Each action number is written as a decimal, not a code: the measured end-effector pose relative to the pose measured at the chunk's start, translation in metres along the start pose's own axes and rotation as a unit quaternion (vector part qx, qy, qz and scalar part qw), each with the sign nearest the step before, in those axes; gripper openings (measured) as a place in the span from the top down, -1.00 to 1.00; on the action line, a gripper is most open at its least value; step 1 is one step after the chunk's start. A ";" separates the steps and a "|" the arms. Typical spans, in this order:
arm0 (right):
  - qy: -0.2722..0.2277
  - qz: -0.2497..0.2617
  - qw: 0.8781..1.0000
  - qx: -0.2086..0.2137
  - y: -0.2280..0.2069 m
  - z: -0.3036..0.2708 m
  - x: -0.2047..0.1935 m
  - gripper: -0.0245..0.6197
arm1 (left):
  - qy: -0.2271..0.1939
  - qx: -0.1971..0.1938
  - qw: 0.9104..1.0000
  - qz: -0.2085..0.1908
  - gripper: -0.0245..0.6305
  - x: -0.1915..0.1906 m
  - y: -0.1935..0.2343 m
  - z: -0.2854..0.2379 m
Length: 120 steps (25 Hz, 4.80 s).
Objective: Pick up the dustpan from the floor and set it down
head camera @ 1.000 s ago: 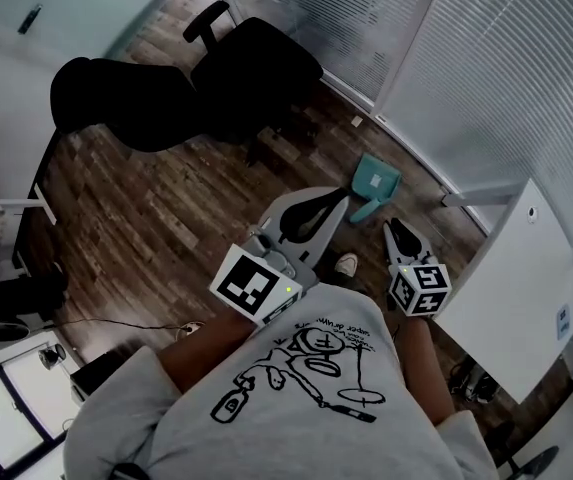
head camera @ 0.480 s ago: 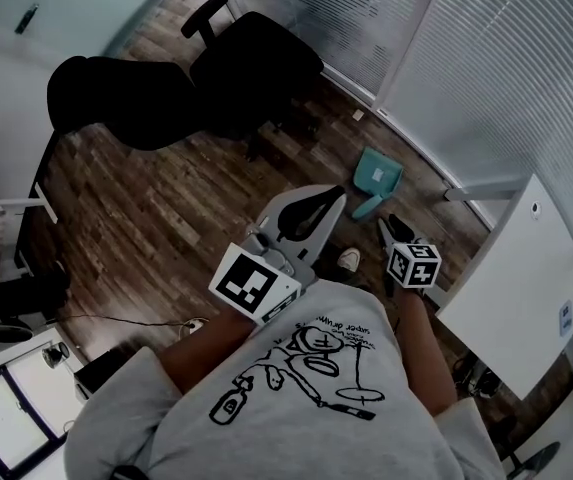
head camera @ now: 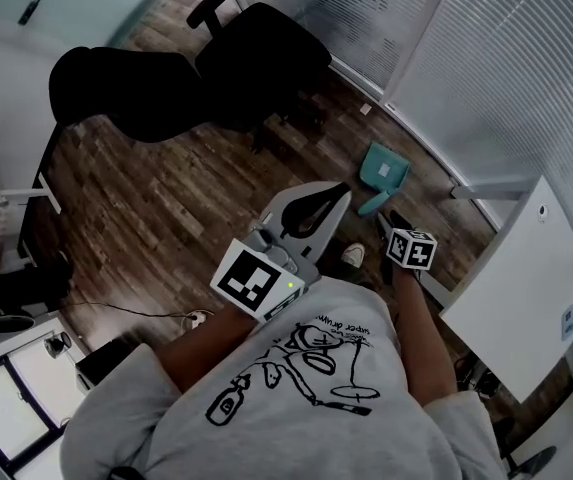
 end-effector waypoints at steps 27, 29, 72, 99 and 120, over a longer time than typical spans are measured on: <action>0.003 -0.210 0.976 0.062 -0.044 -0.090 -0.020 0.23 | 0.057 0.014 0.998 0.010 0.92 -0.023 0.011 0.005; -0.006 -0.228 0.971 0.071 -0.046 -0.094 -0.021 0.22 | 0.061 0.015 0.998 0.008 0.92 -0.024 0.011 0.008; -0.088 -0.254 0.949 0.166 -0.048 -0.080 0.013 0.66 | 0.062 0.029 0.997 0.018 0.92 -0.037 0.008 0.022; -0.192 -0.164 0.924 0.287 0.084 0.119 0.051 0.63 | 0.021 0.011 0.999 0.022 0.92 -0.025 0.007 0.017; -0.250 -0.064 0.920 0.294 0.156 0.269 0.114 0.60 | -0.007 -0.001 1.000 0.015 0.92 -0.007 0.008 0.004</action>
Point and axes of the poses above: the fingertips, and each gripper's own axes: z backward along the fingers, y to its left, x out of its top, the point moved 3 cm from there along z, backward along the fingers, and after that the axes turned 12 degrees about y, right-handed, at the moved point
